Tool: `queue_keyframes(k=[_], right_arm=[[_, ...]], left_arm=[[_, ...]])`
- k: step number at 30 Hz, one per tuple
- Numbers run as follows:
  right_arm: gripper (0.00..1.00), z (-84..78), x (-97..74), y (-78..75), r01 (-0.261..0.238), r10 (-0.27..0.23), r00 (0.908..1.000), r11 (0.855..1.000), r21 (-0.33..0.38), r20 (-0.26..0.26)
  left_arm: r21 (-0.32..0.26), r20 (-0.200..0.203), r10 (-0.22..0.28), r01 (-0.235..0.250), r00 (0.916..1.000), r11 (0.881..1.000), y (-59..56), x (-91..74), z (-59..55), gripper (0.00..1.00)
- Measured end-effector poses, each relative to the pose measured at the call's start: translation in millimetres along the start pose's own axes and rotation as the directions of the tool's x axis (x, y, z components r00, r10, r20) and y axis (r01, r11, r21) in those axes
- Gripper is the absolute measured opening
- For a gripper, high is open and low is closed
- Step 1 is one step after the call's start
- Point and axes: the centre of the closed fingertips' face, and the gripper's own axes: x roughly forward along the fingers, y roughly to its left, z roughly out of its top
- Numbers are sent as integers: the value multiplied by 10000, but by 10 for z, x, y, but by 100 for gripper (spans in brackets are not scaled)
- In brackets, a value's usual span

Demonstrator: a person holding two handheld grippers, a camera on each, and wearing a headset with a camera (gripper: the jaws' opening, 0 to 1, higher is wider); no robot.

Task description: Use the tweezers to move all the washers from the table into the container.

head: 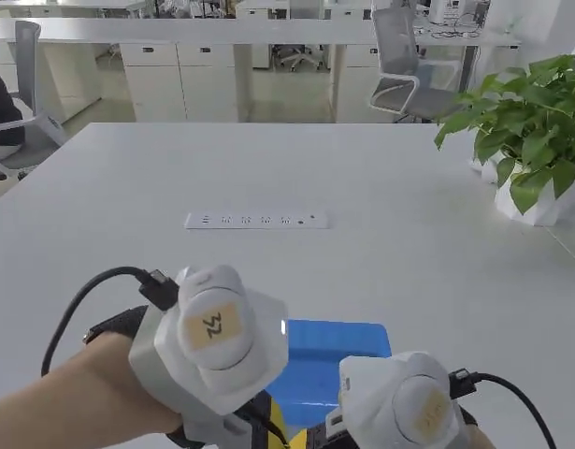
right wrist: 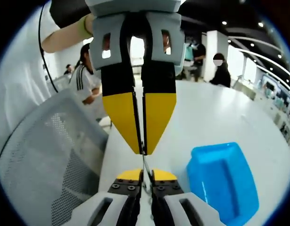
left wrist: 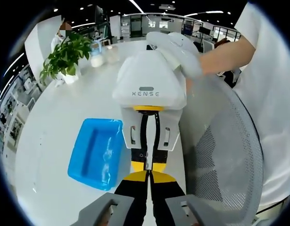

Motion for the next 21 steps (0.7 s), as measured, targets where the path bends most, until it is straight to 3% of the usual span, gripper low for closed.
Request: queue_keyframes(k=[3, 5, 8, 9, 13, 16, 17, 18, 19, 20, 21], right_arm=[[3, -3, 2, -4, 83, -84, 10000, 9999, -64, -50], [3, 1, 4, -6, 141, -141, 9999, 9999, -30, -3], [2, 2, 5, 3, 237, -237, 9997, 9997, -6, 47], [2, 3, 3, 12, 225, -225, 9997, 9997, 15, 56], [2, 5, -9, -5, 447, -447, 9990, 9990, 56, 83], [2, 1, -21, -28, 581, -587, 9981, 9978, 335, 197], [2, 0, -24, -34, 608, -618, 9978, 9972, 424, 227], [2, 0, -29, -40, 636, -651, 9975, 9964, 559, 266], [2, -1, -30, -40, 650, -668, 9974, 9960, 607, 286], [2, 0, -32, -46, 704, -726, 9969, 9953, 664, 311], [2, 0, -33, -45, 715, -742, 9967, 9945, 763, 339]], left_arm=[[-135, 252, 182, -178, 9995, 9998, 9, -15, -18, 0], [-551, 829, 504, -459, 9953, 9974, 21, -35, 12, 0], [-1561, 1928, 947, -648, 9767, 9856, 13, -118, 87, 1], [-2037, 2344, 1261, -782, 9639, 9759, 25, -166, 100, 4], [-3096, 2886, 2264, -1331, 9303, 9415, 49, -295, 47, 22], [-3931, 3237, 3101, -1711, 8939, 9034, 51, -395, 8, 32], [-4290, 3490, 3445, -1782, 8715, 8856, 48, -445, 10, 35], [-4569, 3650, 3676, -1795, 8554, 8712, 46, -477, 10, 39], [-4956, 3770, 4071, -1901, 8320, 8475, 53, -523, -7, 42], [-5183, 3870, 4365, -1998, 8122, 8315, 61, -552, -14, 45], [-5384, 3952, 4546, -1997, 7982, 8187, 53, -572, -23, 49]])
